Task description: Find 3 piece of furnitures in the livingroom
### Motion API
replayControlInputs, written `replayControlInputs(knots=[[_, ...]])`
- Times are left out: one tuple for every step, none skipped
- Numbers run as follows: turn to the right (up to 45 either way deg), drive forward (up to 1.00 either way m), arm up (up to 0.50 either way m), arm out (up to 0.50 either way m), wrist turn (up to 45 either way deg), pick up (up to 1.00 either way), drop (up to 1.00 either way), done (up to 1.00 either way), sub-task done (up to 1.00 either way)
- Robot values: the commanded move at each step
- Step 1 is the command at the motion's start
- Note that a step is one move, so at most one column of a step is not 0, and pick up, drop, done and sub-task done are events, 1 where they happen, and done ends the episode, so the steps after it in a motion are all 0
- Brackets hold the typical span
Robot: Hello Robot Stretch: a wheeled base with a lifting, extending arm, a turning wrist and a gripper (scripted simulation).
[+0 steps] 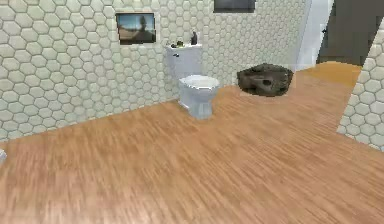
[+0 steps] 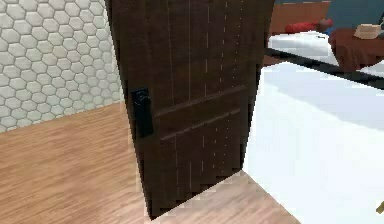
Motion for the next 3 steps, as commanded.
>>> replayControlInputs(knots=[[21.0,0.0,0.0,0.0,0.0,0.0,0.0,0.0,0.0],[0.0,0.65,0.0,0.0,0.0,0.0,0.0,0.0,0.0],[45.0,0.0,0.0,0.0,0.0,0.0,0.0,0.0,0.0]])
